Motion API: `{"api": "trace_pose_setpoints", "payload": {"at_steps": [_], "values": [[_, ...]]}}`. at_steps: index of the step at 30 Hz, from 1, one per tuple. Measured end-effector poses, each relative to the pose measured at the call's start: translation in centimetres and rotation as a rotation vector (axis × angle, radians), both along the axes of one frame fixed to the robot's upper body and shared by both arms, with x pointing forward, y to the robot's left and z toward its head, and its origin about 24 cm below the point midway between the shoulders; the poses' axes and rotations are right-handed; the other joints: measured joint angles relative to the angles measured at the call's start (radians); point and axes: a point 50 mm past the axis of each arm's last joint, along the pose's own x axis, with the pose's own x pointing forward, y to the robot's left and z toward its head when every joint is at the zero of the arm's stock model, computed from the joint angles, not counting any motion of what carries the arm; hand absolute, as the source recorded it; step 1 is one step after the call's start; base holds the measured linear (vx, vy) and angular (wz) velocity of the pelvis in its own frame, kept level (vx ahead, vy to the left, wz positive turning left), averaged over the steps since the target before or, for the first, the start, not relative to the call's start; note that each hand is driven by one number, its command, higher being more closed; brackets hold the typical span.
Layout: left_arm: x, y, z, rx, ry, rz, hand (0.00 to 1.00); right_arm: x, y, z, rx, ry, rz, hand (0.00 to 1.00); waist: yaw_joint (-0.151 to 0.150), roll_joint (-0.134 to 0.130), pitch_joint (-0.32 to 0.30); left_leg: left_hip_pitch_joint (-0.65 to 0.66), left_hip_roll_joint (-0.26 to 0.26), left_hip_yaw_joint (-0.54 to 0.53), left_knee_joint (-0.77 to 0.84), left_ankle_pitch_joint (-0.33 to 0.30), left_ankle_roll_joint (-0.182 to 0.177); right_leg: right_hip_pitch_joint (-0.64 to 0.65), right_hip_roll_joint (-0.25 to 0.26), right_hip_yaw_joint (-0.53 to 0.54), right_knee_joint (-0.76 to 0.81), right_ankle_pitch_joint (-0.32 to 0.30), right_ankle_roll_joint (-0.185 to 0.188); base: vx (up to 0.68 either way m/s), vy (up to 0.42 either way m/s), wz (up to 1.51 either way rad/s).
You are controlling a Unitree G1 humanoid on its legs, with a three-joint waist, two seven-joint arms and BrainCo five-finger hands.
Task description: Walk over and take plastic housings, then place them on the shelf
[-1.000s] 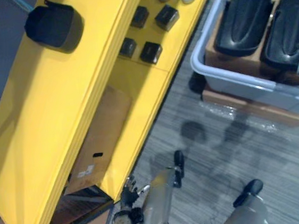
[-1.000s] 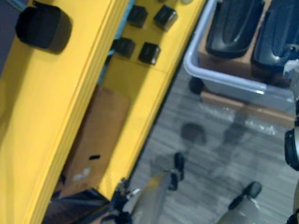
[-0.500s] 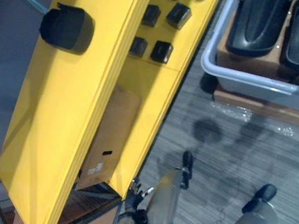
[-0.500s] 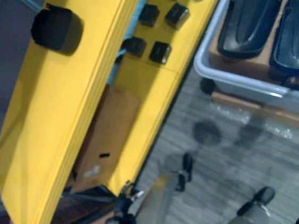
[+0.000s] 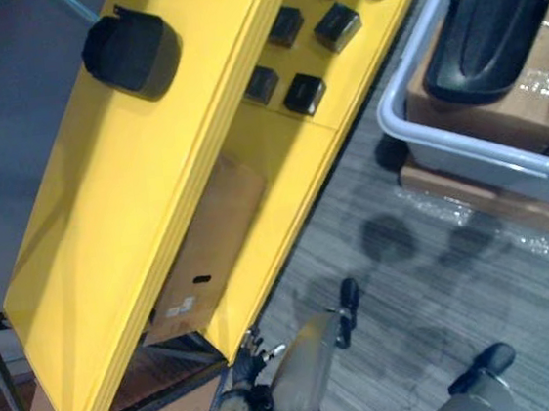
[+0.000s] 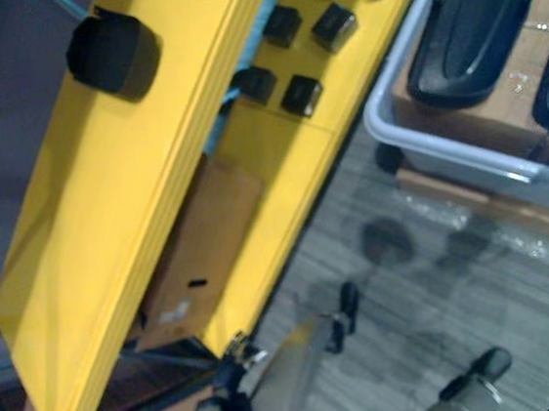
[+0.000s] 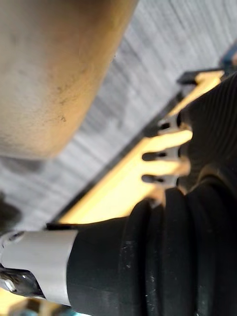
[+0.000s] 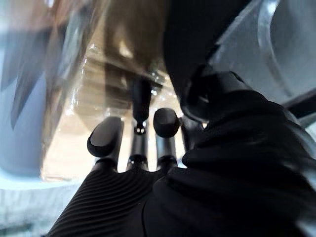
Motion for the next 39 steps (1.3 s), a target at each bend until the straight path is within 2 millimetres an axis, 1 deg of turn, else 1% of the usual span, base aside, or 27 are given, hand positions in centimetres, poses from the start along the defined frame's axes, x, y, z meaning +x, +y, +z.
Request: {"api": "trace_pose_setpoints", "payload": {"at_steps": [2,5,7,10,11,13,14,15,16,17,20,21,23,24,25,27,30,32,33,34,36,37,39], "values": [[0.0,0.0,0.0,0.0,-0.002,0.001,0.0,-0.2,-0.2,-0.1,-0.027,0.026,-0.009,1.0,-0.002,0.0,0.0,0.0,0.0,-0.003,0.001,0.0,0.0,0.005,0.0,-0.005,-0.003,0.0,0.0,-0.01,-0.009,0.05],[-0.4,0.0,0.3,-0.012,-0.013,0.011,0.0,-0.1,-0.2,0.3,-0.088,0.035,0.007,1.0,-0.013,-0.004,0.003,0.003,-0.001,-0.003,0.003,0.0,0.0,0.017,0.002,-0.009,-0.004,0.005,0.002,0.0,-0.004,0.01],[-1.0,-0.2,0.5,-0.026,-0.019,0.016,0.0,0.1,-0.1,0.7,-0.15,0.039,0.02,1.0,-0.023,-0.012,0.009,0.012,0.0,0.0,0.003,0.0,0.0,0.029,0.002,-0.009,-0.01,0.007,0.004,0.0,0.0,0.0],[-1.1,-0.6,0.9,-0.035,-0.038,0.006,0.0,0.3,0.0,0.9,-0.21,0.058,0.042,1.0,-0.03,-0.015,0.012,0.033,0.003,0.003,-0.001,-0.001,-0.001,0.052,0.008,-0.009,-0.021,0.009,0.002,0.0,-0.019,-0.04],[-1.0,-0.8,1.3,-0.042,-0.06,0.005,0.0,0.5,0.2,1.3,-0.252,0.055,0.054,1.0,-0.035,-0.019,0.014,0.039,0.008,0.003,-0.003,-0.002,-0.002,0.059,0.015,-0.009,-0.025,0.011,0.0,-0.02,-0.027,-0.1],[-0.5,-0.8,2.0,-0.05,-0.104,0.014,0.0,1.0,0.7,2.0,-0.316,0.047,0.087,1.0,-0.04,-0.03,0.023,0.046,0.023,0.005,-0.005,-0.004,-0.006,0.065,0.031,-0.008,-0.037,0.016,-0.006,-0.03,-0.033,-0.14],[-0.2,-0.6,2.5,-0.048,-0.132,0.027,0.0,1.5,1.2,2.4,-0.355,0.039,0.113,1.0,-0.049,-0.045,0.034,0.058,0.029,0.008,-0.013,-0.004,-0.006,0.07,0.036,-0.006,-0.04,0.017,-0.007,-0.04,-0.044,-0.14],[0.3,-0.5,3.2,-0.052,-0.169,0.045,0.0,1.8,1.6,2.9,-0.393,0.034,0.135,1.0,-0.057,-0.058,0.044,0.065,0.036,0.009,-0.014,-0.006,-0.009,0.075,0.042,-0.006,-0.041,0.016,-0.008,-0.03,-0.037,-0.13],[0.6,-0.5,3.6,-0.057,-0.192,0.054,0.0,2.0,1.7,3.2,-0.407,0.03,0.142,1.0,-0.062,-0.064,0.049,0.069,0.039,0.009,-0.014,-0.006,-0.01,0.079,0.046,-0.006,-0.044,0.017,-0.009,-0.03,-0.046,-0.09],[1.1,-0.5,4.5,-0.066,-0.237,0.067,0.0,2.2,2.0,3.3,-0.43,0.021,0.153,1.0,-0.07,-0.078,0.059,0.077,0.046,0.009,-0.014,-0.007,-0.011,0.09,0.054,-0.006,-0.052,0.019,-0.013,-0.02,-0.037,-0.09],[2.2,-0.5,6.7,-0.079,-0.339,0.108,0.0,3.0,3.0,3.8,-0.461,-0.019,0.185,1.0,-0.09,-0.106,0.08,0.093,0.061,0.011,-0.016,-0.009,-0.016,0.107,0.072,-0.005,-0.065,0.021,-0.016,-0.02,-0.035,-0.09],[2.8,-0.5,7.9,-0.061,-0.397,0.114,0.0,3.4,3.5,4.3,-0.467,-0.048,0.198,1.0,-0.102,-0.123,0.092,0.094,0.068,0.011,-0.017,-0.008,-0.018,0.107,0.078,-0.006,-0.067,0.023,-0.018,-0.02,-0.031,-0.05],[3.1,-0.6,8.9,-0.047,-0.447,0.109,0.0,3.6,3.9,4.6,-0.493,-0.059,0.203,1.0,-0.106,-0.133,0.099,0.101,0.074,0.016,-0.018,-0.008,-0.018,0.114,0.085,-0.006,-0.075,0.029,-0.026,-0.01,-0.026,-0.12],[3.5,-0.6,10.1,-0.057,-0.494,0.124,0.0,4.0,4.4,4.8,-0.513,-0.072,0.221,1.0,-0.107,-0.142,0.105,0.116,0.081,0.027,-0.023,-0.008,-0.018,0.126,0.092,-0.007,-0.088,0.037,-0.029,0.0,-0.022,-0.19],[3.7,-0.6,10.8,-0.064,-0.525,0.134,0.0,4.3,4.9,5.0,-0.532,-0.082,0.238,1.0,-0.109,-0.148,0.109,0.127,0.084,0.031,-0.029,-0.008,-0.018,0.134,0.095,-0.006,-0.095,0.039,-0.031,-0.01,-0.018,-0.16],[4.0,-0.7,12.0,-0.053,-0.586,0.12,0.0,4.8,5.7,5.4,-0.568,-0.103,0.265,1.0,-0.113,-0.149,0.11,0.129,0.096,0.031,-0.032,-0.006,-0.021,0.136,0.108,-0.009,-0.106,0.052,-0.046,-0.03,-0.018,-0.11],[5.0,-1.0,14.1,-0.061,-0.701,0.086,0.0,6.0,7.7,5.6,-0.602,-0.158,0.316,1.0,-0.131,-0.168,0.123,0.133,0.111,0.034,-0.036,-0.001,-0.03,0.135,0.123,-0.008,-0.109,0.055,-0.049,-0.05,-0.025,-0.1],[6.2,-1.7,15.4,-0.075,-0.757,0.068,0.0,6.7,8.7,5.3,-0.603,-0.178,0.338,1.0,-0.133,-0.171,0.125,0.138,0.126,0.037,-0.045,0.006,-0.039,0.135,0.139,-0.006,-0.123,0.071,-0.07,-0.07,-0.026,-0.16],[7.0,-2.3,16.5,-0.088,-0.803,0.044,0.0,7.1,9.6,5.2,-0.605,-0.198,0.355,1.0,-0.134,-0.178,0.13,0.145,0.134,0.046,-0.056,0.013,-0.043,0.134,0.147,-0.007,-0.129,0.079,-0.074,-0.06,-0.021,-0.18],[7.4,-2.7,17.1,-0.099,-0.826,0.031,0.0,7.3,9.9,5.2,-0.607,-0.21,0.361,1.0,-0.135,-0.181,0.132,0.145,0.136,0.052,-0.057,0.015,-0.044,0.133,0.148,-0.006,-0.131,0.079,-0.074,-0.1,-0.032,-0.2],[8.9,-4.0,19.5,-0.136,-0.917,-0.013,0.0,8.0,11.6,5.9,-0.628,-0.297,0.383,1.0,-0.141,-0.186,0.134,0.141,0.147,0.062,-0.079,0.035,-0.048,0.12,0.163,-0.001,-0.151,0.093,-0.081,-0.09,-0.03,-0.16],[9.2,-4.4,20.0,-0.151,-0.931,-0.022,0.0,8.1,12.0,6.1,-0.633,-0.323,0.388,1.0,-0.144,-0.187,0.135,0.141,0.148,0.063,-0.088,0.042,-0.049,0.117,0.166,0.001,-0.156,0.097,-0.082,-0.07,-0.03,-0.09],[10.3,-5.6,21.8,-0.166,-0.973,-0.075,0.0,8.6,14.6,7.3,-0.664,-0.467,0.437,1.0,-0.165,-0.196,0.138,0.144,0.16,0.07,-0.117,0.063,-0.056,0.108,0.185,0.006,-0.178,0.112,-0.092,-0.09,-0.051,-0.15]]}}
